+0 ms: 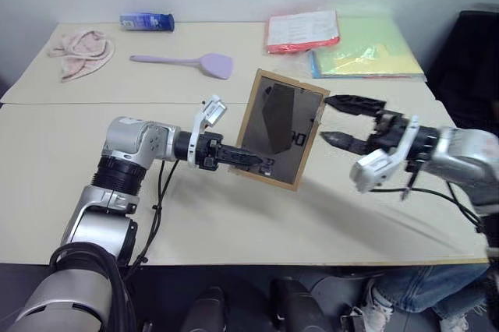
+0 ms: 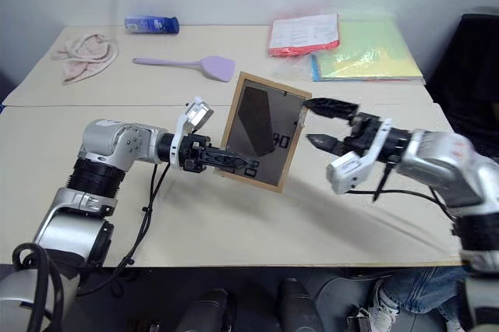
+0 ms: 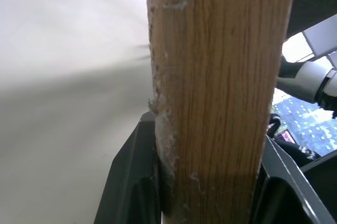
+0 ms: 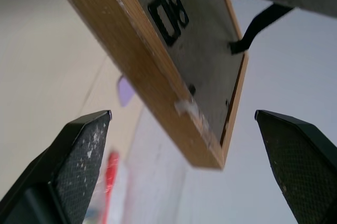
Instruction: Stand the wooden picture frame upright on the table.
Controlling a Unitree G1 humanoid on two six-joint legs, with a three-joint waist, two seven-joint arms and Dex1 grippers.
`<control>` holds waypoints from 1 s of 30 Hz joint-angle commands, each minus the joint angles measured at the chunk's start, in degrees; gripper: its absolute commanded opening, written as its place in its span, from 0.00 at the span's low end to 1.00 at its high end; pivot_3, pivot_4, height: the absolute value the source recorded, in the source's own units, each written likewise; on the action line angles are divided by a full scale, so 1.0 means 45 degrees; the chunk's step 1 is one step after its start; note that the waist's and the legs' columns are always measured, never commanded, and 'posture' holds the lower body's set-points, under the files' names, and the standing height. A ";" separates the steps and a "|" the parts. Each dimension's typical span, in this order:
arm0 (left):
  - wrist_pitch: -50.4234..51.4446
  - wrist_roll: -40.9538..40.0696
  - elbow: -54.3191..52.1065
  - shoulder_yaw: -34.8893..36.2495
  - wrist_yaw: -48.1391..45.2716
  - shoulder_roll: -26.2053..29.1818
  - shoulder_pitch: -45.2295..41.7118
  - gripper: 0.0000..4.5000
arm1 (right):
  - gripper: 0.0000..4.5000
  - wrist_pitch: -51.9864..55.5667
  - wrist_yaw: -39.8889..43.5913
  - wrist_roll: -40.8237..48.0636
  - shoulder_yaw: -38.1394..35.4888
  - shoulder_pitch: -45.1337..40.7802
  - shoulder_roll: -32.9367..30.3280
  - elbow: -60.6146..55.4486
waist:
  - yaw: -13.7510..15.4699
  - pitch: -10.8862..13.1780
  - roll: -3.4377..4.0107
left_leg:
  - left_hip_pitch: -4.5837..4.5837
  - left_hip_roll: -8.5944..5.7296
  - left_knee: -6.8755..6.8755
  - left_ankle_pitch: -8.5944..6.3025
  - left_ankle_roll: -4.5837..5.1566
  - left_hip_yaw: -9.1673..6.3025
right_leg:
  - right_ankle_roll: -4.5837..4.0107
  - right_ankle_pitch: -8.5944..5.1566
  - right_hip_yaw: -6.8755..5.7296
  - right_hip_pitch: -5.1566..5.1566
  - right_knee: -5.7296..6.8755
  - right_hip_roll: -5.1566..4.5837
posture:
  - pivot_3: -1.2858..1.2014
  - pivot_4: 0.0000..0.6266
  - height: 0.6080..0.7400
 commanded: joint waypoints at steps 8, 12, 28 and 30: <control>-0.0096 -0.0427 -0.0654 0.0431 -0.0236 0.0324 -0.0316 0.28 | 0.38 -0.1327 -0.4104 -0.2342 0.0980 -0.1579 -0.0002 0.1446 | -0.0053 0.0001 0.0004 | 0.0006 -0.0001 -0.0003 0.0003 -0.0004 0.0009 | -0.0001 -0.0001 0.0008 0.0000 0.0005 0.0002 | 0.52 0.24 1.00; -0.0235 -0.0327 -0.0480 0.0906 0.0109 0.0761 -0.0128 0.44 | 0.38 -0.1715 -0.4125 -0.1685 0.1175 -0.1766 -0.0129 0.1825 | -0.0079 0.0002 0.0003 | 0.0016 -0.0001 -0.0004 0.0003 -0.0004 0.0011 | -0.0001 0.0000 0.0011 0.0008 0.0005 0.0002 | 0.52 0.24 1.00; -0.2339 -0.1708 -0.7086 0.6120 0.0703 0.5686 0.5030 1.00 | 0.28 0.6971 0.5625 1.4190 0.3724 0.0237 0.1998 0.0340 | -0.0741 0.0007 -0.0006 | 0.0120 0.0036 -0.0043 -0.0007 -0.0005 -0.0083 | -0.0041 -0.0023 -0.0009 0.0115 -0.0019 0.0010 | 0.52 0.24 1.00; -0.3497 -0.1201 -0.7505 0.6080 0.1569 0.5072 0.5390 1.00 | 0.28 1.0792 0.6511 1.7193 0.3495 0.0953 0.2556 -0.1573 | -0.0539 0.0010 -0.0002 | 0.0114 0.0035 -0.0016 -0.0013 -0.0004 -0.0104 | -0.0038 -0.0021 -0.0029 0.0127 -0.0002 0.0002 | 0.52 0.24 1.00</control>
